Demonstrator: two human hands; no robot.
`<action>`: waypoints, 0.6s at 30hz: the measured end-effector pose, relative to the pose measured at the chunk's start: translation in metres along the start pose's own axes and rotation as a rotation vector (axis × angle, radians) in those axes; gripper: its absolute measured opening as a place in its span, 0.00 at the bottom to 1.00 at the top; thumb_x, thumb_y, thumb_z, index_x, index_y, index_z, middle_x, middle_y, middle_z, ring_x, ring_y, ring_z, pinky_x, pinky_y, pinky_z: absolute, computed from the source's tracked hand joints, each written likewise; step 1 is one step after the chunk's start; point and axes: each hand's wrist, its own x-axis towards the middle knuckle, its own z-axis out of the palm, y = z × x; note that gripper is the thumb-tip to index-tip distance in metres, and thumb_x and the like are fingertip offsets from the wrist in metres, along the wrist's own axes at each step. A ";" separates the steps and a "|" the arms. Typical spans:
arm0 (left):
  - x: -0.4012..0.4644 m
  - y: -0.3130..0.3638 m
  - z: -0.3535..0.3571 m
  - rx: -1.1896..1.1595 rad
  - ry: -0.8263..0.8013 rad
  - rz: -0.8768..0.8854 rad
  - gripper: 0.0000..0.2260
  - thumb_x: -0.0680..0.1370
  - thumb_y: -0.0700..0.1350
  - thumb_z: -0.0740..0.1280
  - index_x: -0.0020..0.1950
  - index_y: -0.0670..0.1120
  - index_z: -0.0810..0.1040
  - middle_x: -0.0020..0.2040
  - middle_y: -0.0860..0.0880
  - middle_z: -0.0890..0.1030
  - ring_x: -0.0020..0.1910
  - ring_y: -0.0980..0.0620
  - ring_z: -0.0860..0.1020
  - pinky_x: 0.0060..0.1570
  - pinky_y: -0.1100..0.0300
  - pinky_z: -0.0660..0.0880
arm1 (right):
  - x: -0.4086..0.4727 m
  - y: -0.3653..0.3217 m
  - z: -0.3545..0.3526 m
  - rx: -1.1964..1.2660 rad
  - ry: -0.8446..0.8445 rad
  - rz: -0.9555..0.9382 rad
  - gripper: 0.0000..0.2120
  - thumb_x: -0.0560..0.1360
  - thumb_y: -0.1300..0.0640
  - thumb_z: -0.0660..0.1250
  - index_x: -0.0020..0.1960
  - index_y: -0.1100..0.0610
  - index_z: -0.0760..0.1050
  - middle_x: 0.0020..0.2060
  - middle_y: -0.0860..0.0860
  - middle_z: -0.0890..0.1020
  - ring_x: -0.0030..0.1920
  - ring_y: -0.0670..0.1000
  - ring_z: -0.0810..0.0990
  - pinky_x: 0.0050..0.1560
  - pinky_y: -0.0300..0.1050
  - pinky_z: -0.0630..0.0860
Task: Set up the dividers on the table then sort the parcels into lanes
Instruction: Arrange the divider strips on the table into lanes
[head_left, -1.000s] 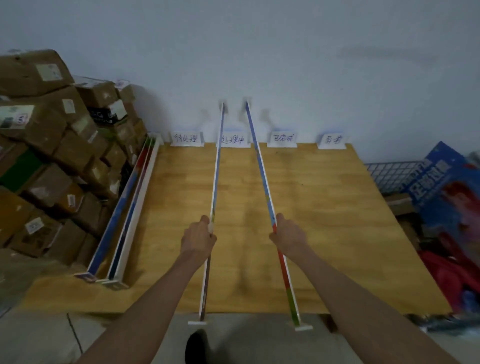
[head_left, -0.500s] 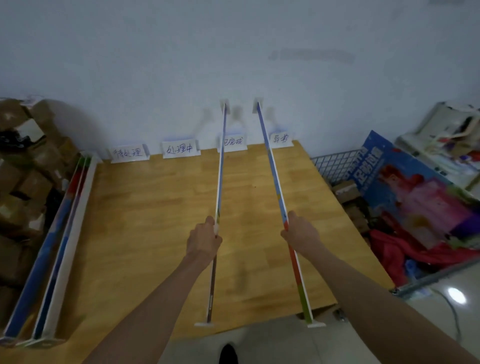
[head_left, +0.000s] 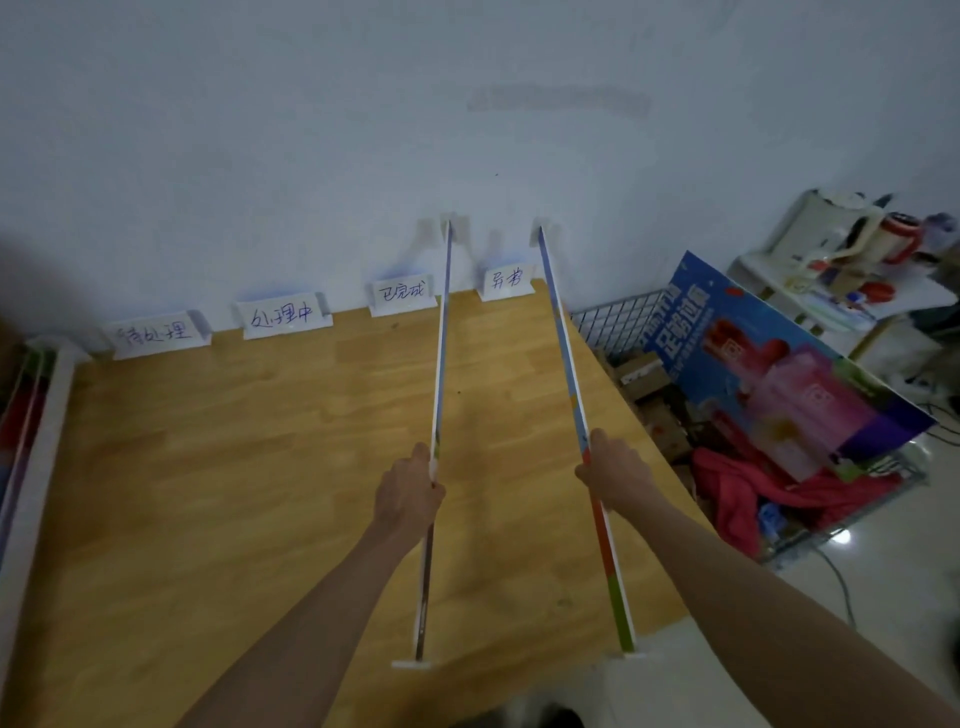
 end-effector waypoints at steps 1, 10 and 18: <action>0.005 0.003 0.003 -0.003 -0.003 -0.003 0.15 0.78 0.45 0.67 0.62 0.44 0.70 0.51 0.42 0.80 0.46 0.41 0.80 0.35 0.54 0.73 | 0.008 0.003 -0.001 -0.002 -0.003 0.003 0.10 0.78 0.56 0.64 0.57 0.57 0.67 0.44 0.52 0.74 0.42 0.55 0.75 0.39 0.47 0.72; 0.037 0.043 0.040 -0.016 0.002 -0.095 0.16 0.77 0.44 0.67 0.62 0.43 0.71 0.49 0.42 0.80 0.46 0.41 0.80 0.37 0.53 0.73 | 0.086 0.051 -0.006 -0.050 -0.048 -0.047 0.09 0.78 0.55 0.64 0.55 0.57 0.67 0.46 0.53 0.75 0.45 0.56 0.78 0.41 0.49 0.77; 0.040 0.095 0.084 -0.078 -0.017 -0.238 0.17 0.76 0.45 0.68 0.62 0.45 0.70 0.51 0.42 0.79 0.49 0.40 0.79 0.41 0.52 0.74 | 0.140 0.102 -0.004 -0.064 -0.120 -0.103 0.10 0.77 0.56 0.65 0.56 0.57 0.68 0.45 0.53 0.75 0.48 0.56 0.80 0.46 0.50 0.80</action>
